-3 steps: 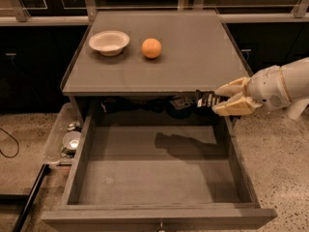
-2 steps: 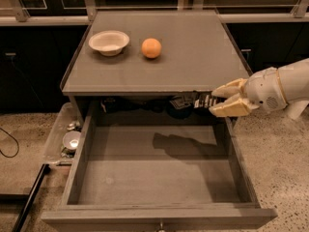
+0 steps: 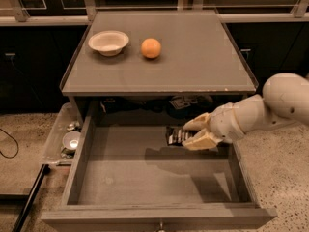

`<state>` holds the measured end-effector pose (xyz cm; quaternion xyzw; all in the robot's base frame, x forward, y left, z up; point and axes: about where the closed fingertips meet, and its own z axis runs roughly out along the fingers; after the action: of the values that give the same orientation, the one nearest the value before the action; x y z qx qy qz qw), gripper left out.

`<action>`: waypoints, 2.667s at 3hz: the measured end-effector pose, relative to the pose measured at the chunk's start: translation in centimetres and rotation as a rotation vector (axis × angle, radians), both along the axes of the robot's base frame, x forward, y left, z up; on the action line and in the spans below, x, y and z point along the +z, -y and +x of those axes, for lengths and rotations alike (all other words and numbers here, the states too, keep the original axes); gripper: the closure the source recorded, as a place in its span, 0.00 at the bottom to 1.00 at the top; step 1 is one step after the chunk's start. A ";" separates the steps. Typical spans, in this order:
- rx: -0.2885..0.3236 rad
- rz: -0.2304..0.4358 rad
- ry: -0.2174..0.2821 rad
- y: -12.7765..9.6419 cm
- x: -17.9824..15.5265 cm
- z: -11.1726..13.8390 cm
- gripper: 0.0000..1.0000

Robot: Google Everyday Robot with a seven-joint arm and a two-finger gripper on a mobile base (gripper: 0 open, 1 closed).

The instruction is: Place rxbar chocolate into top drawer

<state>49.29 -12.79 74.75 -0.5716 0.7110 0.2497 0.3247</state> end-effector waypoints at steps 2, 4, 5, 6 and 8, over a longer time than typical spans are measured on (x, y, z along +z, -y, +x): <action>0.090 -0.029 0.036 -3.6 -8.1 -0.5 1.00; -0.043 -0.106 0.134 -2.7 -12.5 1.9 1.00; -0.090 -0.093 0.118 -2.6 -13.4 3.0 1.00; -0.090 -0.093 0.117 -2.6 -13.4 3.0 0.82; -0.090 -0.093 0.117 -2.6 -13.4 3.0 0.36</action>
Offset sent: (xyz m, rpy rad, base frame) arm 0.0070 0.0444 -0.1204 -0.0613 -0.1015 0.1040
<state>52.31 -10.15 61.37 -0.5672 0.7264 0.1678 0.3499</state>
